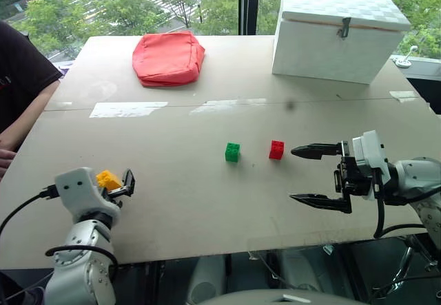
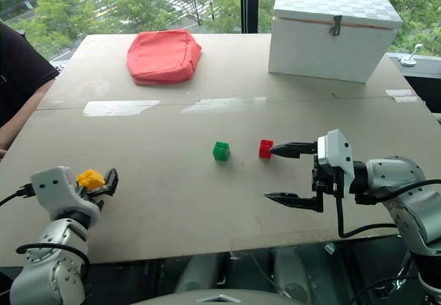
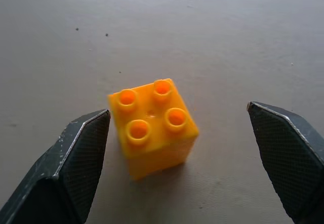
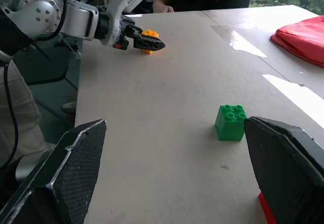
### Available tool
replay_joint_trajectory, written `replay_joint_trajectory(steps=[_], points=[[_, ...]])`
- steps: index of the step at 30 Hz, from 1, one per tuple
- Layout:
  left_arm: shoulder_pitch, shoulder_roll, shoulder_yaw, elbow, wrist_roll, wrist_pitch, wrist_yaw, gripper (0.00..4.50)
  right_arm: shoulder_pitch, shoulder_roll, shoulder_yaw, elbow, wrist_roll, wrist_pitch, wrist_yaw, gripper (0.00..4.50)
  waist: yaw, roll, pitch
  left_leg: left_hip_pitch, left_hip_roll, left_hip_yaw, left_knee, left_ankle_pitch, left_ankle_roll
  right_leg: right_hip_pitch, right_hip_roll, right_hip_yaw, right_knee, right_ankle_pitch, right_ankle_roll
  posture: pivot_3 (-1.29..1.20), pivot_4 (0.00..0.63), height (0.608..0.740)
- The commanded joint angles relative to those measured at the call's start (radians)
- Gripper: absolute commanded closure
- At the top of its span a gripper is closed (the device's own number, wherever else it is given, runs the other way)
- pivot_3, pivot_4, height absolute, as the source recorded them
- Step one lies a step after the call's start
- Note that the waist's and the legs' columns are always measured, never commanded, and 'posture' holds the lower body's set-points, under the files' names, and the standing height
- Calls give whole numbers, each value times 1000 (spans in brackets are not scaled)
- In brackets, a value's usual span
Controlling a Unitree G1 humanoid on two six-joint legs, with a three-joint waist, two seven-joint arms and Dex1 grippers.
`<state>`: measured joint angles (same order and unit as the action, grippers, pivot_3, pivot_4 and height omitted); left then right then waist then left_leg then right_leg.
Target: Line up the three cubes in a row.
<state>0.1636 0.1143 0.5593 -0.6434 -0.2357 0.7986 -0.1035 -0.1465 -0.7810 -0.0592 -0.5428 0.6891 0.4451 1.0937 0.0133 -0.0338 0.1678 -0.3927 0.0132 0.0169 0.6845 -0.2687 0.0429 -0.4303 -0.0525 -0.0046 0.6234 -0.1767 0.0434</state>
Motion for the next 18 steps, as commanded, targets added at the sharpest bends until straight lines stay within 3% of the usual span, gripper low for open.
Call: replay_joint_trajectory(steps=[1, 4, 8, 12, 16, 18], points=[[1, -7, -32, 13, 23, -74, 32, 72, -6, -22, -36, -21, 5, -17, 8, 0, 0, 0, 0, 0, 0, 0, 0, 0, 0, 0, 0, 0, 0, 0, 0, 0, 150, 740], [0, -21, -40, 33, 40, -117, 71, 72, 5, -32, -47, -28, 9, -16, 5, 0, 1, 0, 0, 0, 0, 0, 0, 0, 0, 0, 0, 0, 0, 0, 0, 0, 150, 740], [7, -23, -58, 58, 46, -161, 83, 1893, 22, -42, -60, -42, 17, -9, -6, 0, 1, 0, 0, 0, 0, 0, 0, 0, 0, 0, 0, 0, 0, 0, 0, 0, 150, 740], [18, 14, -67, 71, 30, -218, 35, 3212, 41, -45, -75, -57, 23, -2, -20, 0, 1, 0, 0, 0, 0, 0, 0, 0, 0, 0, 0, 0, 0, 0, 0, 0, 150, 740], [-27, 170, -90, 111, -164, -203, -258, 3212, 73, -40, -89, -84, 23, 5, -53, 0, 4, 0, 0, -2, 1, -1, 0, 0, 0, -2, 0, -1, 0, 0, 0, 0, 150, 740], [-67, 300, -132, 164, -249, -179, -451, 3212, 94, -37, -99, -104, 27, 10, -74, 0, 6, 0, 0, -2, 1, -1, 0, 0, 0, -2, 0, -3, 0, 0, 0, 0, 150, 740]])
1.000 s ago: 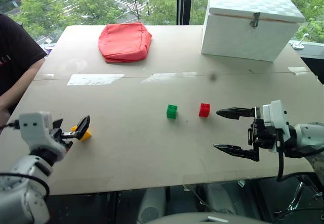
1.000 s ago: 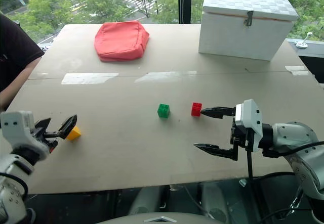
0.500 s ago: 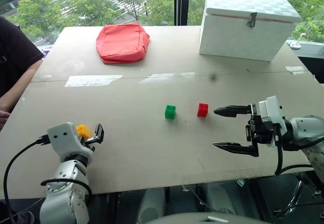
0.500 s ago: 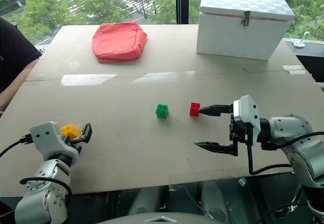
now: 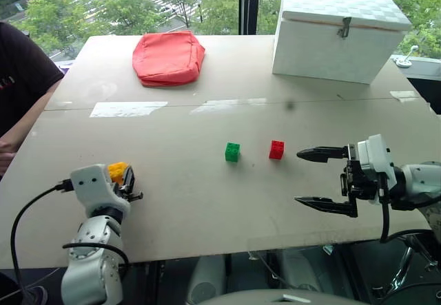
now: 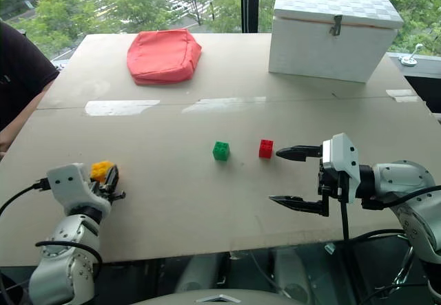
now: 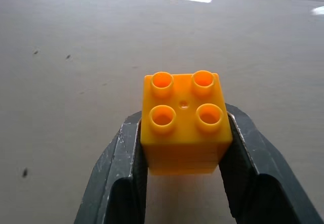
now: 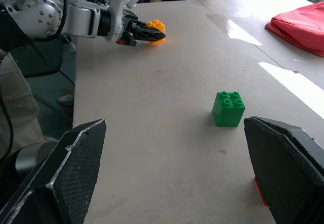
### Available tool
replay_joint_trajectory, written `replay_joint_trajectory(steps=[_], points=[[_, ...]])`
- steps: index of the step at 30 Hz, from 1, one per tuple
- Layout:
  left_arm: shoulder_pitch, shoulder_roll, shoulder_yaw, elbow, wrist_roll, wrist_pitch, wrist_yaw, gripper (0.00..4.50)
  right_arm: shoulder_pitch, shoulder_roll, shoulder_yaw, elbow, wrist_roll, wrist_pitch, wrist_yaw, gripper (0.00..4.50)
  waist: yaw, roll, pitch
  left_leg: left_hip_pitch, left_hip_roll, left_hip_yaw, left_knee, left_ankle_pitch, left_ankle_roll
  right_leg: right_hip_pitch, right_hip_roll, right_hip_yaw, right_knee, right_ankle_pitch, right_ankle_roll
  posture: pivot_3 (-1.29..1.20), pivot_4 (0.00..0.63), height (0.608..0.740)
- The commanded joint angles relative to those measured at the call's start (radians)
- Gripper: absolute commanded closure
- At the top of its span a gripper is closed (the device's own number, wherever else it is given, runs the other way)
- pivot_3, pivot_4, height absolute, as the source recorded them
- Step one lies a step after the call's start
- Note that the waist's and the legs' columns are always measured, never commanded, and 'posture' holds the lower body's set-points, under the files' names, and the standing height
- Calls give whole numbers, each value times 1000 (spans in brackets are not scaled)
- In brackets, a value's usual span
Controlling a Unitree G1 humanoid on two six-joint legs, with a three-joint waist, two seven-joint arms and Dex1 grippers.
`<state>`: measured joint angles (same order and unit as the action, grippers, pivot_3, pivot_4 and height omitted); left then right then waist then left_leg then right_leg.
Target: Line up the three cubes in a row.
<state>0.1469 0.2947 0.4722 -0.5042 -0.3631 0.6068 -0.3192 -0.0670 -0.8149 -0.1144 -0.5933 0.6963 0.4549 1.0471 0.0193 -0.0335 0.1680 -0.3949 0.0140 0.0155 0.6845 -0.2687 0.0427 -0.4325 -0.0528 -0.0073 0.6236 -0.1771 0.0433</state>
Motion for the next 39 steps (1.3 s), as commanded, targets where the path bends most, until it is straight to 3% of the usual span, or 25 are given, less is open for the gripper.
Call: replay_joint_trajectory(steps=[1, 3, 6, 11, 16, 23, 39], points=[[-103, 229, -101, 104, -128, -11, -396, 3212, 34, 0, -53, -72, 17, 1, -45, 0, 2, 0, 0, 0, 0, 0, 0, 0, 0, 0, 0, 0, 0, 0, 0, 0, 150, 740], [-205, 373, -188, 251, -135, -47, -612, 3212, 64, 3, -69, -101, 19, 5, -74, 0, 1, 2, 1, -1, -1, 1, 0, 0, 0, 0, 0, -1, 0, 0, 0, 0, 150, 740], [-447, 485, -363, 572, -55, -191, -906, 3212, 120, 2, -108, -160, 30, 18, -124, 0, -2, 5, 2, -2, -2, 2, 0, 0, 0, -2, -1, 1, -1, 0, 0, 0, 150, 740], [-797, 485, -565, 1068, 113, -491, -1217, 3212, 226, 4, -183, -275, 58, 49, -208, 0, -7, 3, 2, -5, -5, 6, -1, 0, 0, -3, 1, 0, -3, 0, 0, 0, 150, 740], [-989, 453, -662, 1368, 161, -671, -1295, 3212, 313, 1, -241, -335, 67, 55, -245, 0, -6, 3, 3, -6, -4, 6, -1, -1, 2, -3, 1, 1, -3, 2, -3, 0, 150, 740], [-1065, 439, -747, 1496, 136, -772, -1295, 3212, 367, 8, -282, -349, 71, 43, -262, 0, -5, 2, 3, -6, -3, 4, 0, -1, 3, -3, 0, 2, -3, 0, 0, 0, 150, 740], [-1024, 446, -719, 1489, 115, -803, -1295, 3212, 310, -3, -265, -291, 91, 28, -237, 0, -5, 2, 3, -5, -2, 3, 0, -1, 3, -3, 0, 3, -2, 0, 1, 0, 150, 740]])
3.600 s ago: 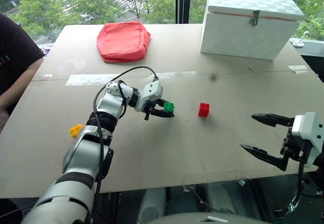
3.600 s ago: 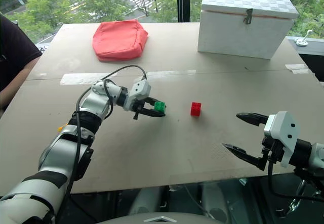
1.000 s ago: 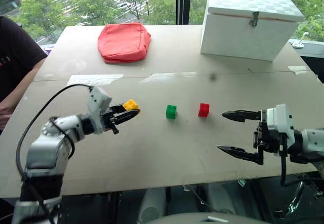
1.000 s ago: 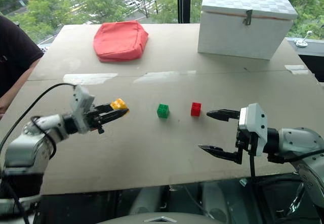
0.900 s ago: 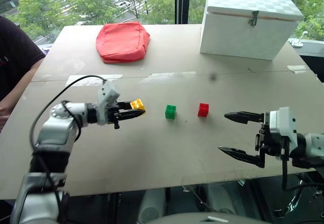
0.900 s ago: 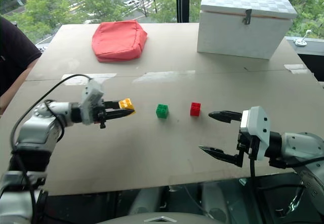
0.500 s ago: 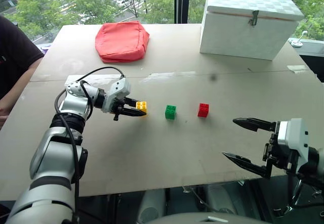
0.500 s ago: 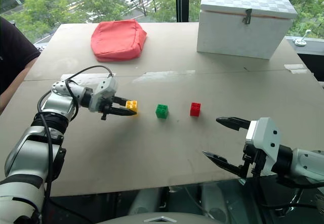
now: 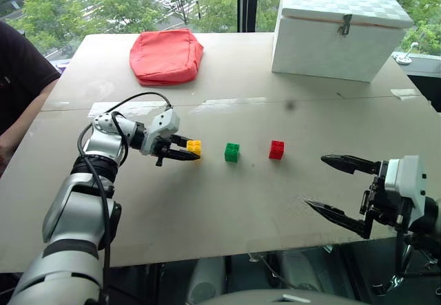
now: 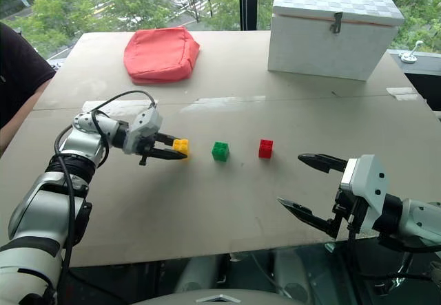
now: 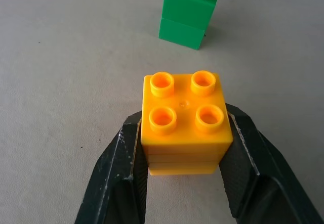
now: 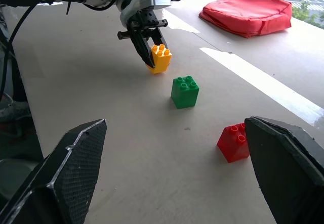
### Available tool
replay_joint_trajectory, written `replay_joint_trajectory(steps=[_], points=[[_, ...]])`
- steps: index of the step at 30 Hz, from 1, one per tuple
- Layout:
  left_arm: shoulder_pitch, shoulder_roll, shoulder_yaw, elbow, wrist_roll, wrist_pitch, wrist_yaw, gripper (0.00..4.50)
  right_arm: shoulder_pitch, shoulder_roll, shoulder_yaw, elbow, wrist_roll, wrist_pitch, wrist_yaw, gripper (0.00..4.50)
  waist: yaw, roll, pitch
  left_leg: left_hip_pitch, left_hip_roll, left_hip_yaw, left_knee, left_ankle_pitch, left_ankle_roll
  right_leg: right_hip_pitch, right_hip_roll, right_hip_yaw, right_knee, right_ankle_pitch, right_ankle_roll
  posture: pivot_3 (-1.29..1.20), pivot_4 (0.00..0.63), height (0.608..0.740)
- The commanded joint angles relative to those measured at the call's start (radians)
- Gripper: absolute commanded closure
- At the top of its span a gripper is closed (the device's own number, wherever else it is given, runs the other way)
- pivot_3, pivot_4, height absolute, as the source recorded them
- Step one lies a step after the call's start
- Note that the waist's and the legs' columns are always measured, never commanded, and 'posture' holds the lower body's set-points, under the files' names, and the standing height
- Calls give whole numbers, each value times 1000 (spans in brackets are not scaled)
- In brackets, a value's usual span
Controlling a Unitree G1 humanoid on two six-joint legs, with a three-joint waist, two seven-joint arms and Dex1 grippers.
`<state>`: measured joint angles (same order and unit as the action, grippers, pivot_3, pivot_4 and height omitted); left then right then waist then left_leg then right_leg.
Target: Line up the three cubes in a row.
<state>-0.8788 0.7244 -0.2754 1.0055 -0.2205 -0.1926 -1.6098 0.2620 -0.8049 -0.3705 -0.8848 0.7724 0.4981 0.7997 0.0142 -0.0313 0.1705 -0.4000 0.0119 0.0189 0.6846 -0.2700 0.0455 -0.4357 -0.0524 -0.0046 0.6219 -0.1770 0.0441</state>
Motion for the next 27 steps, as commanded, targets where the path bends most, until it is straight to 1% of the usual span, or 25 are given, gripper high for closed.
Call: replay_joint_trajectory(steps=[1, 8, 16, 22, 27], points=[[5, 16, 31, -21, -26, -6, -5, 3212, -28, -16, -5, 9, 11, -16, 16, 0, 0, 0, 0, 0, 0, 0, 0, 0, 0, 0, 0, 0, 0, 0, 0, 0, 150, 740], [23, 6, 55, -37, -21, 0, -5, 3212, -99, -52, 26, 71, 20, -5, 66, 0, 0, 0, 0, 0, 0, 0, 0, 0, 0, 0, 0, 0, 0, 0, 0, 0, 150, 740], [40, -3, 65, -62, -19, 10, -5, 3212, -200, -67, 97, 145, -1, -8, 110, 0, 0, 0, 0, 0, 0, 0, 0, 0, 0, 0, 0, 1, 1, 0, 0, 0, 150, 740], [39, -15, 73, -52, -8, 2, -5, 3212, -213, -67, 98, 152, -11, -13, 125, 0, 0, 0, 0, 0, 0, 0, 0, 0, 0, 0, 0, 0, 1, 1, -1, 0, 150, 740], [27, -33, 95, -14, 28, -30, 0, 3212, -203, -69, 84, 144, -9, -9, 126, 0, 0, 0, 0, 0, -1, 0, 0, 0, 0, 0, 0, 0, 1, 1, -1, 0, 150, 740]])
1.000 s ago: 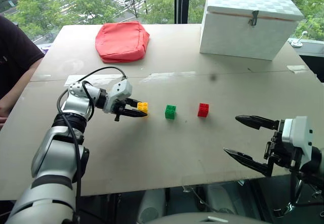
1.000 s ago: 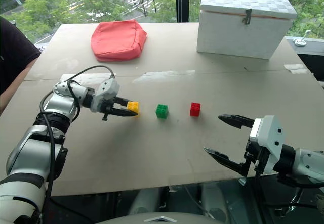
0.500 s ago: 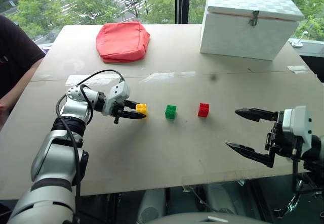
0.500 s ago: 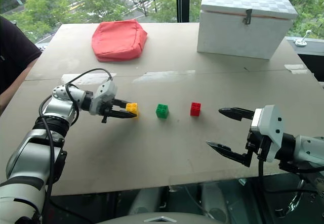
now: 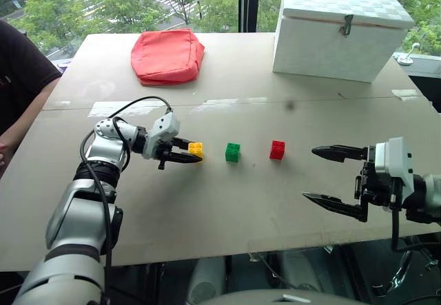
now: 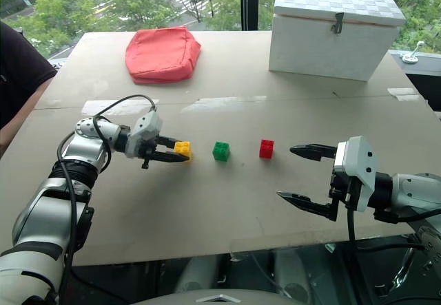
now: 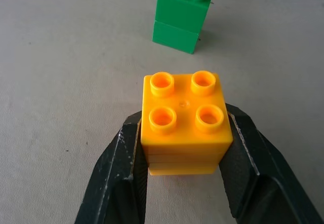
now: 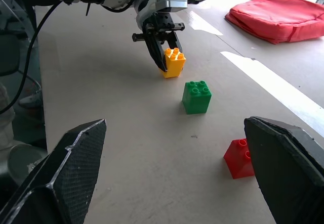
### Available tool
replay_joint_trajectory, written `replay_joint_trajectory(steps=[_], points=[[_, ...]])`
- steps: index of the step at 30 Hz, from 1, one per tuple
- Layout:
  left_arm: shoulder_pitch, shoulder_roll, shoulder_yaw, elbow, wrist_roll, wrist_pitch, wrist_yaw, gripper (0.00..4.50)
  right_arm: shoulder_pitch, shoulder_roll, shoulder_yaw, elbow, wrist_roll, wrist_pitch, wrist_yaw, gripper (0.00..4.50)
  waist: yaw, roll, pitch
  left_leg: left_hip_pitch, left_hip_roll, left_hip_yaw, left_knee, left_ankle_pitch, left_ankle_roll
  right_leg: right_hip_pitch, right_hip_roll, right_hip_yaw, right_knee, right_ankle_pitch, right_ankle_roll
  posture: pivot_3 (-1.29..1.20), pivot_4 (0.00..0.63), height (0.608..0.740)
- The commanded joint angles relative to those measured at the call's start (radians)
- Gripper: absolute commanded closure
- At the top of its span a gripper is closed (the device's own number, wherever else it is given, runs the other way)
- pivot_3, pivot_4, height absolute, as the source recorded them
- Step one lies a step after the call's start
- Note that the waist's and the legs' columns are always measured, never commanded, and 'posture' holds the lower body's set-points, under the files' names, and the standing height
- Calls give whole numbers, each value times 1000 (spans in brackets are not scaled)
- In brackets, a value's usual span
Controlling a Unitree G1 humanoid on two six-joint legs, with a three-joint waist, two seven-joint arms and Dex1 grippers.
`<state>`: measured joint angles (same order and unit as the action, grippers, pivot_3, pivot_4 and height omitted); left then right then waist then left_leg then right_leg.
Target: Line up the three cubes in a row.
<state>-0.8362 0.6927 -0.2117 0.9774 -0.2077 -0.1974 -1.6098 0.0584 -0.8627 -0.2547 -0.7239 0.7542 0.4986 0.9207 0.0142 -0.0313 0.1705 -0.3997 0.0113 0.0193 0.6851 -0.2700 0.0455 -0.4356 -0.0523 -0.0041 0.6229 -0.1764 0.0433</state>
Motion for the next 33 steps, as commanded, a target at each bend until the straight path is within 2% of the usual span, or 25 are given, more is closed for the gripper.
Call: replay_joint_trajectory(steps=[1, 5, 7, 8, 11, 14, 16, 20, 24, 28, 33], points=[[-20, -5, 37, 21, 23, -28, 0, 3212, 3, -12, -35, -19, 10, -8, 4, 0, 0, 0, 0, 0, 0, 0, 0, 0, 0, 0, 0, 0, 0, 0, 0, 0, 150, 740], [-29, -14, 44, 45, 46, -50, -4, 3212, 17, -13, -48, -26, 11, -8, 1, 0, 0, 0, 0, 0, 0, 0, 0, 0, 0, 0, 0, 0, 1, 0, 0, 0, 150, 740], [-34, -20, 56, 58, 52, -48, 1, 2187, 24, -13, -50, -30, 11, -8, -2, 0, 0, 0, 0, 1, 0, 0, 0, 0, 0, 0, 0, 0, 1, 0, 0, 0, 150, 740], [-32, -18, 59, 56, 50, -39, -1, 1885, 28, -12, -52, -32, 10, -9, -3, 0, 0, 0, 0, 1, 0, 0, 0, 0, 0, 0, 0, 0, 1, 0, 0, 0, 150, 740], [-4, -2, 100, 18, 32, -9, 8, 610, 46, -9, -60, -37, 10, -10, -5, 0, 0, 0, 0, 0, 0, 0, 0, 0, 0, 0, 0, 0, 1, 0, 0, 0, 150, 740], [101, 43, 190, -153, -46, 89, 48, 610, 85, -1, -84, -37, 5, -16, -9, 0, -4, 0, 0, 1, 1, 0, 0, 0, 0, 0, 0, 0, 1, 2, -1, 0, 150, 740], [230, 78, 261, -353, -110, 196, 97, 610, 122, 7, -107, -36, 4, -21, -9, 0, -10, 0, 0, 1, 3, 0, 0, 0, 0, -1, 0, 1, 1, 4, 1, 0, 150, 740], [620, 109, 454, -869, -266, 451, 285, 610, 223, 33, -162, -31, -31, -51, -5, 0, -22, 1, 0, 1, 5, 1, -1, 0, 0, -2, -2, 1, 1, 4, 1, 0, 150, 740], [985, 55, 638, -1257, -359, 623, 486, 610, 339, 45, -216, 12, -110, -95, 21, 0, -15, 1, 0, 1, 6, 1, -2, -1, -1, -2, -8, 0, 0, 1, -2, 0, 150, 740], [1250, -14, 744, -1420, -370, 658, 579, 610, 421, 51, -271, 57, -136, -125, 63, 0, 0, 3, -1, 6, 5, 1, -1, -1, -1, 2, -12, -5, 0, -1, 1, 0, 150, 740], [1365, -37, 792, -1448, -375, 645, 603, 610, 458, 60, -306, 120, -154, -165, 105, 0, 2, 3, -2, 9, 6, 1, -1, -3, -6, 4, -13, -7, -1, -2, 1, 0, 150, 740]])
